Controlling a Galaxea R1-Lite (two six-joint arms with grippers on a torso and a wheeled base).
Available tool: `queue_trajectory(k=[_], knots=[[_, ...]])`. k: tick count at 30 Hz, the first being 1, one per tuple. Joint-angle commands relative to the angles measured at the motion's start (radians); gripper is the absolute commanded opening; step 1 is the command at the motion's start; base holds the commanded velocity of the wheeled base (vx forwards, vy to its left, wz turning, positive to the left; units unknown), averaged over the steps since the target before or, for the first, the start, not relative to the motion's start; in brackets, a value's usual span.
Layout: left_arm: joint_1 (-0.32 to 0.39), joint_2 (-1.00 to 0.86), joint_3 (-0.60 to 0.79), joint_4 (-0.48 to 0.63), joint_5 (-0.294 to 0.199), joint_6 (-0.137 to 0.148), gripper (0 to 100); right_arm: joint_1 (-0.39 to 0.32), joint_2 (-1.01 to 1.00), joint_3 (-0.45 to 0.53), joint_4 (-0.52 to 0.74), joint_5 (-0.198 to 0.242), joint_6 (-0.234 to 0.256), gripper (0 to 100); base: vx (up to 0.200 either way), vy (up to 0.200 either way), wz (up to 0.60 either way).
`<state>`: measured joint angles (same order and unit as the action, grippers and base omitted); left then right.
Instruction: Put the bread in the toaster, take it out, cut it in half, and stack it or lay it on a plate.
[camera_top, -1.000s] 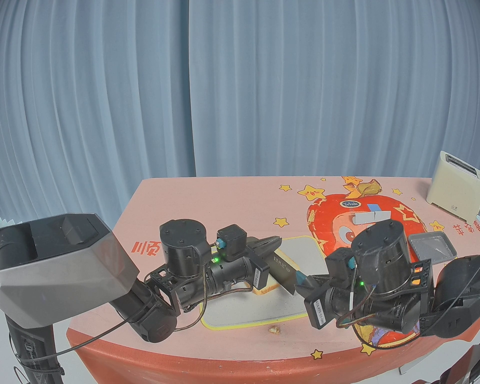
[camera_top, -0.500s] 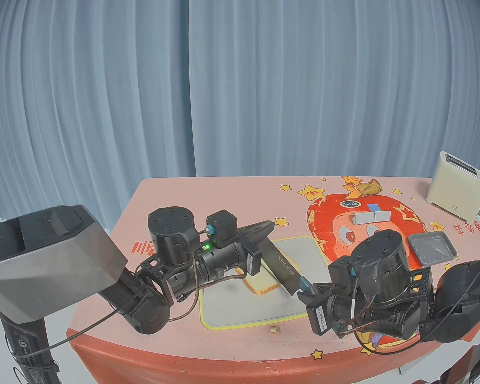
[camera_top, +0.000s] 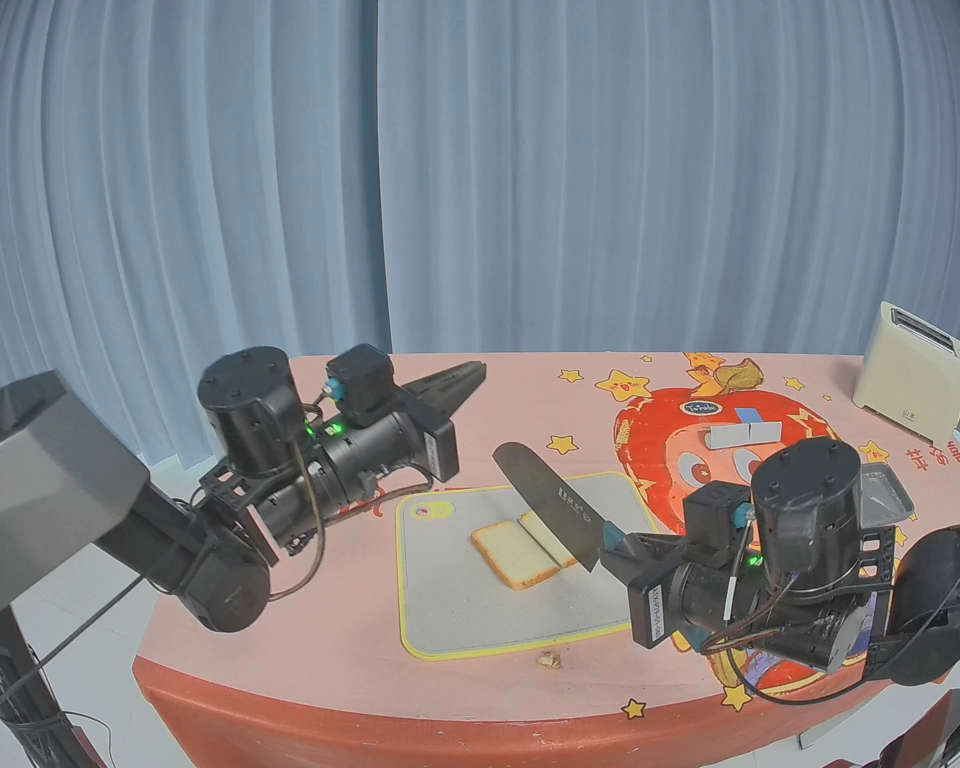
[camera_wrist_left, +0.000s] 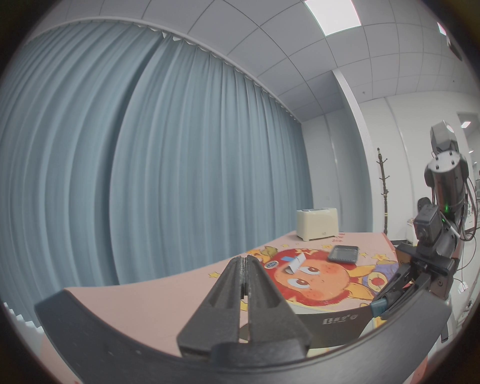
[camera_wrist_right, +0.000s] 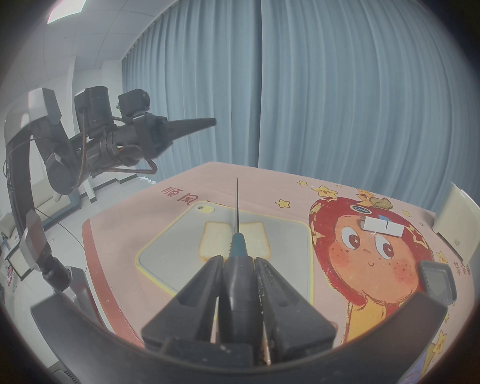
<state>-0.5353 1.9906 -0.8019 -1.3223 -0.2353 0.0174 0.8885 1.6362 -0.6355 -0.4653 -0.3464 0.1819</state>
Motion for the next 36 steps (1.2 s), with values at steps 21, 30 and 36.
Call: queue_trajectory(k=[21, 30, 36], knots=[[0.294, -0.579, 0.461, -0.011, -0.01, 0.006, 0, -0.065, -0.039, 0.019, -0.022, -0.002, -0.006, 0, 0.0, 0.0, 0.0], [0.33, -0.76, 0.575, -0.006, -0.002, 0.009, 0, -0.063, -0.039, 0.028, -0.022, -0.002, -0.006, 0, 0.0, 0.0, 0.0], [0.445, -0.845, 0.652, -0.011, -0.009, 0.047, 0, -0.062, -0.038, 0.03, -0.024, -0.003, -0.006, 0, 0.0, 0.0, 0.0]])
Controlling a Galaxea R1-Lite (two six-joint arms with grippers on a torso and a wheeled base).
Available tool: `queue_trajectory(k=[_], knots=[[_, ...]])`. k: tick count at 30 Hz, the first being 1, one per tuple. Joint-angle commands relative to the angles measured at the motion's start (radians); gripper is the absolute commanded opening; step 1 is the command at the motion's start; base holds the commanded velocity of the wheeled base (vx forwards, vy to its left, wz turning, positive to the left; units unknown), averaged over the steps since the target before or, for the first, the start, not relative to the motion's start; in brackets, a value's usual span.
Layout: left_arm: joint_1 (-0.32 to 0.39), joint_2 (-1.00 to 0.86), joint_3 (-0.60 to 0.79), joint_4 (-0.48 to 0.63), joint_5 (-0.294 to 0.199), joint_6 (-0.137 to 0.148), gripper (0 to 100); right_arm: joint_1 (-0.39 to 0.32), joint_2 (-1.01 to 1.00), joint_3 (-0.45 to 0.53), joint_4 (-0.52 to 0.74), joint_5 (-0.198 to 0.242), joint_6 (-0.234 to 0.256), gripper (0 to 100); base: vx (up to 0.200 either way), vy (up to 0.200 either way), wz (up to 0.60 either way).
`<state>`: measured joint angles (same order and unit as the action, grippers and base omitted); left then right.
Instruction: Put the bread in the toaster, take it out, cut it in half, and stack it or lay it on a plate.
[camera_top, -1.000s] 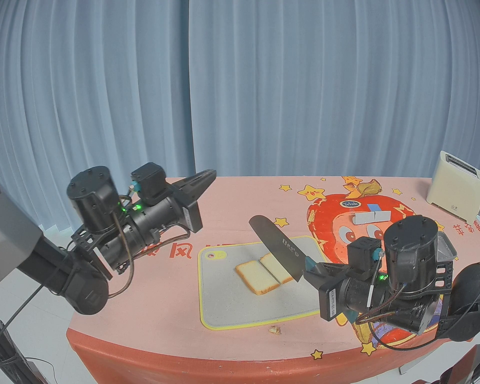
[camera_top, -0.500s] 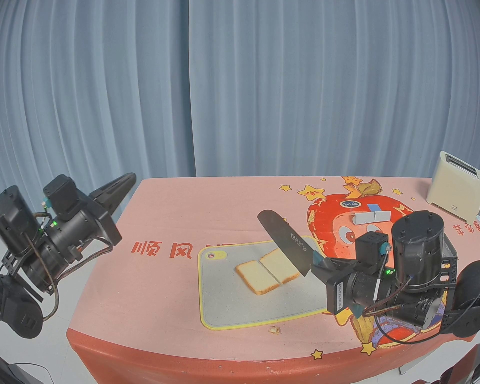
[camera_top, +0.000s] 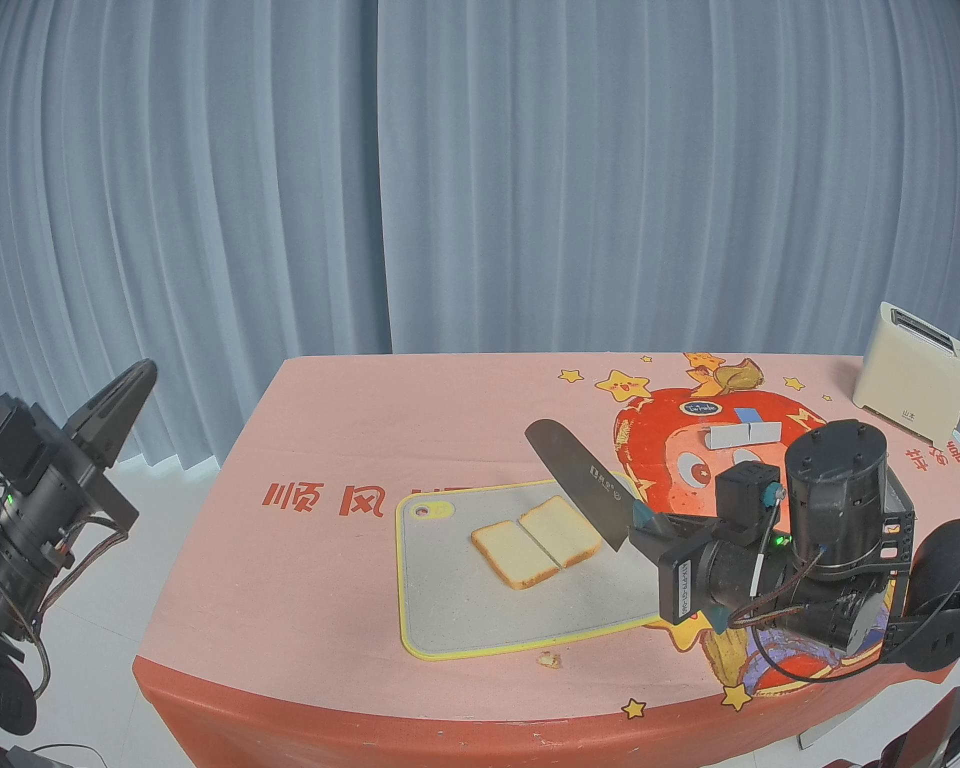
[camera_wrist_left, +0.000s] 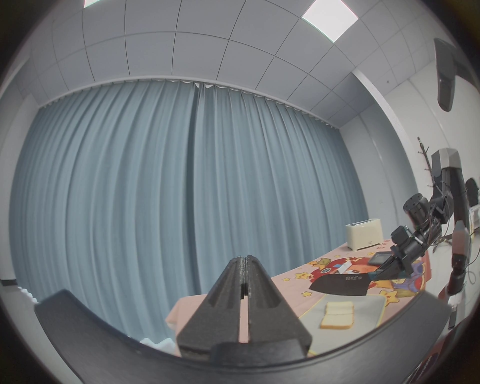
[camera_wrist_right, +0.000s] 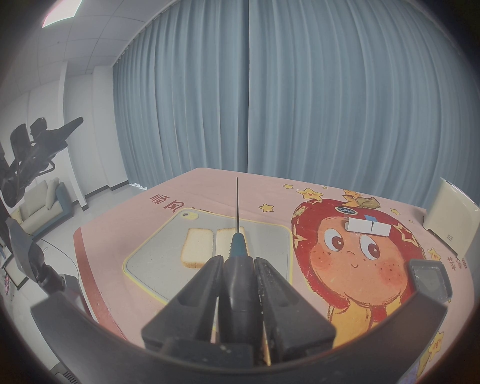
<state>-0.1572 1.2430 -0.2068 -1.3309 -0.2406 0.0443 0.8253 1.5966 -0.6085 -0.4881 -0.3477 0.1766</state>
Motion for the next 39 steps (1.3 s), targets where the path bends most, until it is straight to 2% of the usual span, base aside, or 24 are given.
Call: queue_trajectory(k=[1, 6, 9, 12, 13, 14, 19, 20, 21, 24, 25, 27, 28, 29, 32, 34, 36, 37, 38, 39], knots=[[0.077, -0.12, 0.078, -0.002, -0.005, 0.028, 0, 0.006, -0.001, 0.003, -0.001, -0.005, 0.0, 0, 0.0, 0.0, 0.0], [0.084, -0.192, 0.145, 0.001, -0.005, 0.034, 0, 0.011, -0.006, 0.013, -0.04, -0.014, 0.0, 0, 0.0, 0.0, 0.0], [0.087, -0.264, 0.204, 0.009, -0.003, 0.032, 0, 0.001, -0.003, 0.032, -0.119, -0.016, -0.009, 0, 0.0, 0.0, 0.0], [0.087, -0.301, 0.207, 0.052, 0.001, 0.028, 0, -0.002, -0.009, 0.041, -0.138, -0.017, -0.026, 0, 0.0, 0.0, 0.0], [0.093, -0.404, 0.207, 0.14, 0.001, 0.026, 0, -0.002, -0.024, 0.049, -0.156, -0.016, -0.039, 0, 0.0, 0.0, 0.0], [0.093, -0.412, 0.205, 0.147, 0.001, 0.025, 0, -0.002, -0.026, 0.049, -0.156, -0.017, -0.039, 0, 0.0, 0.0, 0.0], [0.104, -0.748, 0.207, 0.628, 0.004, 0.036, 0, -0.002, -0.047, 0.052, -0.17, -0.016, -0.042, 0, 0.0, 0.0, 0.0], [0.104, -0.757, 0.207, 0.639, 0.004, 0.036, 0, -0.002, -0.047, 0.052, -0.17, -0.016, -0.042, 0, 0.0, 0.0, 0.0], [0.105, -0.866, 0.205, 0.774, 0.004, 0.043, 0, -0.002, -0.049, 0.052, -0.172, -0.016, -0.042, 0, 0.0, 0.0, 0.0], [0.107, -0.985, 0.205, 0.94, 0.006, 0.045, 0, -0.003, -0.058, 0.049, -0.172, -0.016, -0.042, 0, 0.0, 0.0, 0.0], [0.108, -1.068, 0.205, 1.047, 0.011, 0.051, 0, -0.008, -0.064, 0.05, -0.172, -0.016, -0.043, 0, 0.0, 0.0, 0.0], [0.108, -1.152, 0.207, 1.153, 0.024, 0.066, 0, -0.008, -0.075, 0.05, -0.17, -0.016, -0.046, 0, 0.0, 0.0, 0.0], [0.116, -1.192, 0.207, 1.236, 0.038, 0.086, 0, -0.008, -0.081, 0.05, -0.172, -0.016, -0.051, 0, 0.0, 0.0, 0.0], [0.145, -1.223, 0.202, 1.303, 0.053, 0.088, 0, -0.009, -0.084, 0.05, -0.172, -0.016, -0.055, 0, 0.0, 0.0, 0.0], [0.17, -1.241, 0.202, 1.297, 0.067, 0.075, 0, -0.009, -0.089, 0.052, -0.172, -0.016, -0.057, 0, 0.0, 0.0, 0.0], [0.165, -1.243, 0.207, 1.274, 0.149, 0.066, 0, -0.022, -0.087, 0.052, -0.172, -0.014, -0.055, 0, 0.0, 0.0, 0.0], [0.165, -1.243, 0.207, 1.312, 0.231, 0.017, 0, -0.022, -0.087, 0.053, -0.17, -0.013, -0.057, 0, 0.0, 0.0, 0.0], [0.165, -1.243, 0.207, 1.331, 0.267, -0.034, 0, -0.022, -0.087, 0.053, -0.17, -0.013, -0.057, 0, 0.0, 0.0, 0.0], [0.165, -1.243, 0.207, 1.332, 0.284, -0.06, 0, -0.02, -0.089, 0.053, -0.17, -0.013, -0.057, 0, 0.0, 0.0, 0.0], [0.163, -1.243, 0.207, 1.329, 0.284, -0.058, 0, -0.02, -0.09, 0.053, -0.17, -0.014, -0.057, 0, 0.0, 0.0, 0.0]])
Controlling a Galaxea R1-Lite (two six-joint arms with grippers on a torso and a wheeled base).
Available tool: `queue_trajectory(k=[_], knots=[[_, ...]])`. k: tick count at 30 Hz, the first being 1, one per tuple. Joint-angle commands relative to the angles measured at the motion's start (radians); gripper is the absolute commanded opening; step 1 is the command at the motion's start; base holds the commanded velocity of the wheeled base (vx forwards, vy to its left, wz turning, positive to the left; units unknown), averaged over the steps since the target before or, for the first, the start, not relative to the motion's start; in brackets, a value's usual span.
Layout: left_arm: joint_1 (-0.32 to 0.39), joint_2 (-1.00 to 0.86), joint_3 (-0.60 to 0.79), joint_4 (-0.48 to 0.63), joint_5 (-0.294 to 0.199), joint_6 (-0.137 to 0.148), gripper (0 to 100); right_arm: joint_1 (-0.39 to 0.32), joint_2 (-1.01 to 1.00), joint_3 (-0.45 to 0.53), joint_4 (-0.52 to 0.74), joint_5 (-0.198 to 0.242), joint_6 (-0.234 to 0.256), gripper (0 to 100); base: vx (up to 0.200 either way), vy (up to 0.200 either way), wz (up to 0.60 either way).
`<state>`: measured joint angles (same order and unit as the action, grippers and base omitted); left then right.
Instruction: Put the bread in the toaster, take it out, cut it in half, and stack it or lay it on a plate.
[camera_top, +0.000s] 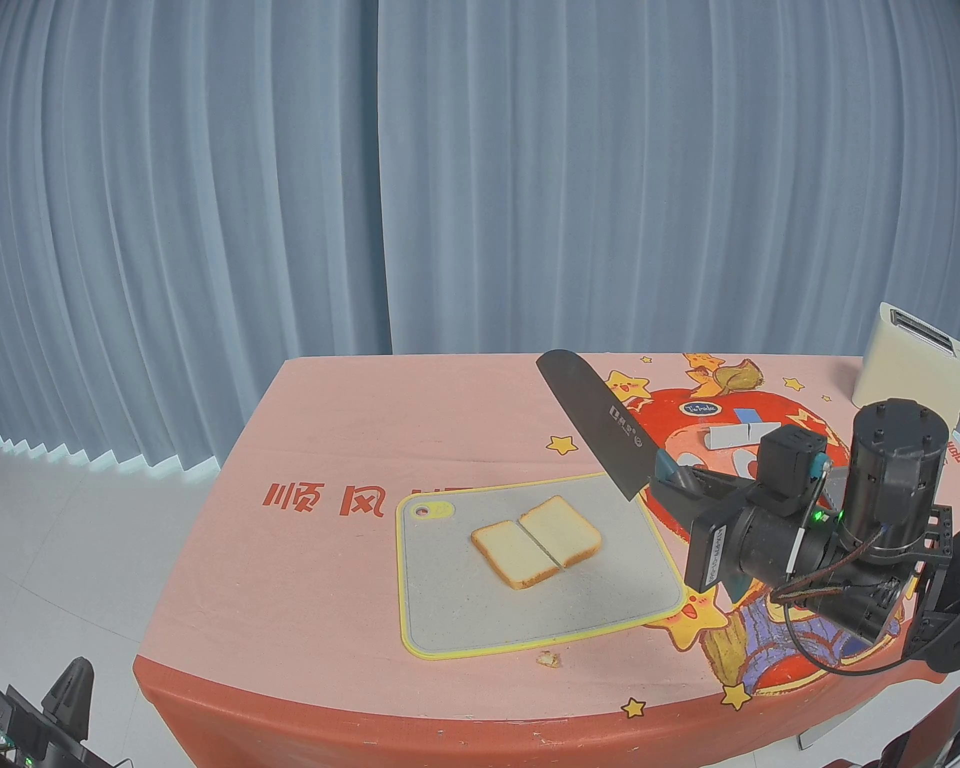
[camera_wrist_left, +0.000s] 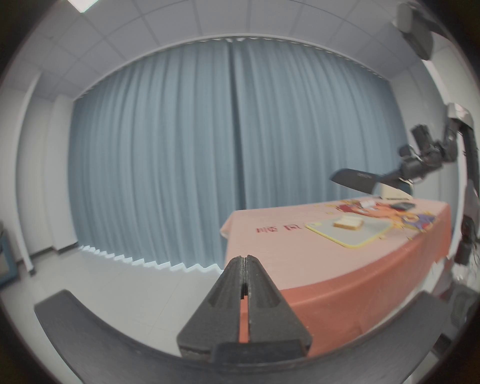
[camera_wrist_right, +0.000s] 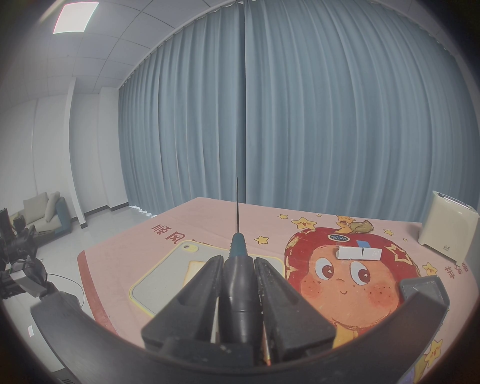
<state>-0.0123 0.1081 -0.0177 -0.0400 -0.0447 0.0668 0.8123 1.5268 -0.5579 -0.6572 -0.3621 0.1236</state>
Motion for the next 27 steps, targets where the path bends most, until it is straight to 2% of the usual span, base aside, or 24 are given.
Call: queue_trajectory(k=[1, 3, 6, 22, 27], knots=[[0.018, -0.108, 0.018, 0.037, 0.089, -0.079, 0, -0.007, -0.02, 0.003, -0.001, 0.002, -0.004, 0, 0.0, 0.0, 0.0], [0.02, -0.108, 0.018, 0.035, 0.085, -0.078, 0, -0.004, -0.028, 0.004, -0.001, 0.0, -0.004, 0, 0.0, 0.0, 0.0], [0.018, -0.108, 0.018, 0.038, 0.045, -0.076, 0, 0.002, -0.03, 0.006, -0.001, 0.0, -0.004, 0, 0.0, 0.0, 0.0], [0.018, -0.108, 0.018, 0.037, 0.046, -0.076, 0, 0.002, -0.036, 0.023, -0.001, 0.008, -0.01, 0, 0.0, 0.0, 0.0], [0.018, -0.108, 0.018, 0.037, 0.046, -0.076, 0, -0.019, -0.036, 0.015, -0.002, 0.008, -0.009, 0, 0.0, 0.0, 0.0]])
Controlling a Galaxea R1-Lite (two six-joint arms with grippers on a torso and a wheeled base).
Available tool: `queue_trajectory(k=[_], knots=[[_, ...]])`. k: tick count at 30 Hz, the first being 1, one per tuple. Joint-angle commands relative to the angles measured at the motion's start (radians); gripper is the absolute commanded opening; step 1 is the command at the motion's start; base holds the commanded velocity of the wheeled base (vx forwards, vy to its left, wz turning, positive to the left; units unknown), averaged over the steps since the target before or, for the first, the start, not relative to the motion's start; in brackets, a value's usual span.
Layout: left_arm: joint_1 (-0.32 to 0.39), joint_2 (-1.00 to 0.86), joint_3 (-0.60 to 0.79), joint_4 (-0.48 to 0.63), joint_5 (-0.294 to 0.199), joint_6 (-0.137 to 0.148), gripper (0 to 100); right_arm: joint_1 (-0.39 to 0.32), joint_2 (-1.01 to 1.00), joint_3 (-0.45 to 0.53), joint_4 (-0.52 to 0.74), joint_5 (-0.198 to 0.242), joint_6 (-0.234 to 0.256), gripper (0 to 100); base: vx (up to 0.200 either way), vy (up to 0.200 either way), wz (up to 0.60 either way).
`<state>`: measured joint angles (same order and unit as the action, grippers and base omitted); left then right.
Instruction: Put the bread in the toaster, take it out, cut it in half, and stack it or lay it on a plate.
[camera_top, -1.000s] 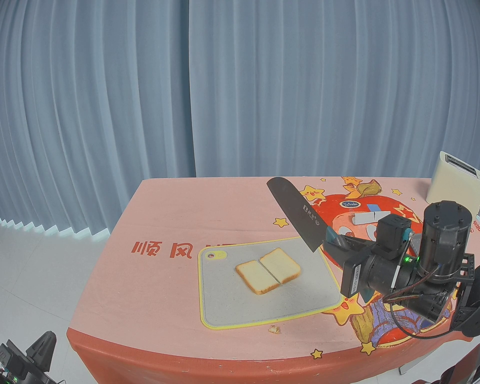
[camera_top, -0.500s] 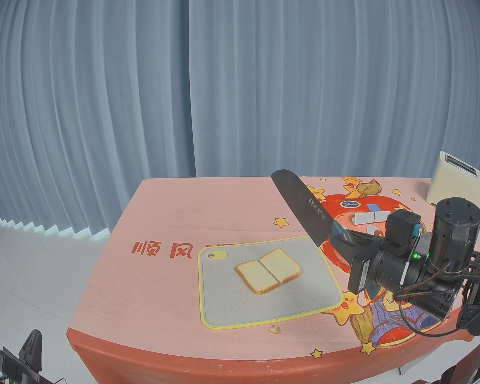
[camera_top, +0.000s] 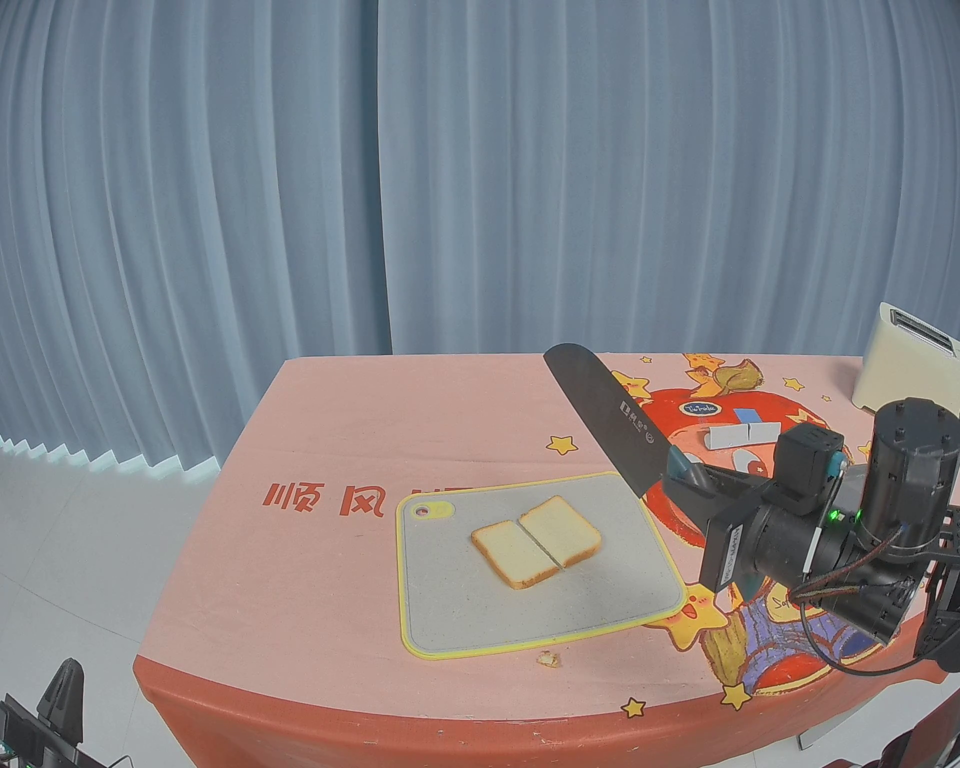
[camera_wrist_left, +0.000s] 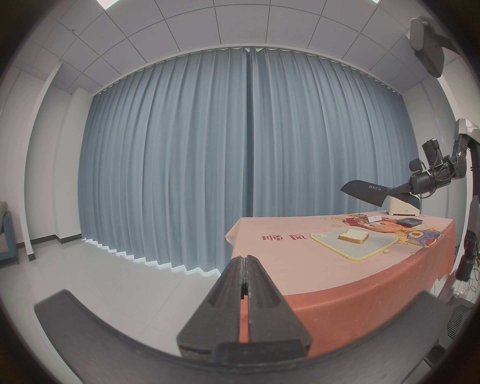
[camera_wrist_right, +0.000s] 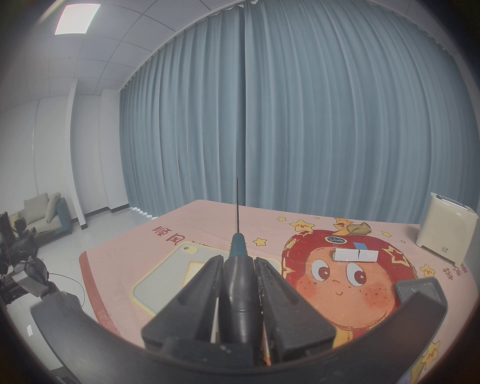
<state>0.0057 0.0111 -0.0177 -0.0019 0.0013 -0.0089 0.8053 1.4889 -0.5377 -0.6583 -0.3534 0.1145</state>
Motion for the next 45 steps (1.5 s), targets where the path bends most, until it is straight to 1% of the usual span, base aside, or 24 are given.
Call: queue_trajectory(k=[1, 8, 38, 41, 45], knots=[[0.0, -0.011, 0.018, -0.001, 0.0, 0.0, 0, -0.025, 0.001, -0.008, -0.001, 0.001, 0.002, 0, 0.0, 0.0, 0.0], [0.002, -0.011, 0.018, 0.0, -0.001, 0.0, 0, -0.048, -0.006, -0.005, 0.0, 0.001, 0.002, 0, 0.0, 0.0, 0.0], [0.002, -0.011, 0.018, -0.01, -0.001, 0.0, 0, -0.051, -0.004, -0.005, -0.001, 0.001, -0.001, 0, 0.0, 0.0, 0.0], [0.002, -0.011, 0.018, -0.01, -0.001, 0.0, 0, -0.064, 0.004, -0.012, -0.001, -0.007, 0.004, 0, 0.0, 0.0, 0.0], [0.002, -0.011, 0.018, -0.01, -0.001, 0.0, 0, -0.104, 0.01, -0.036, 0.0, -0.01, 0.007, 0, 0.0, 0.0, 0.0]])
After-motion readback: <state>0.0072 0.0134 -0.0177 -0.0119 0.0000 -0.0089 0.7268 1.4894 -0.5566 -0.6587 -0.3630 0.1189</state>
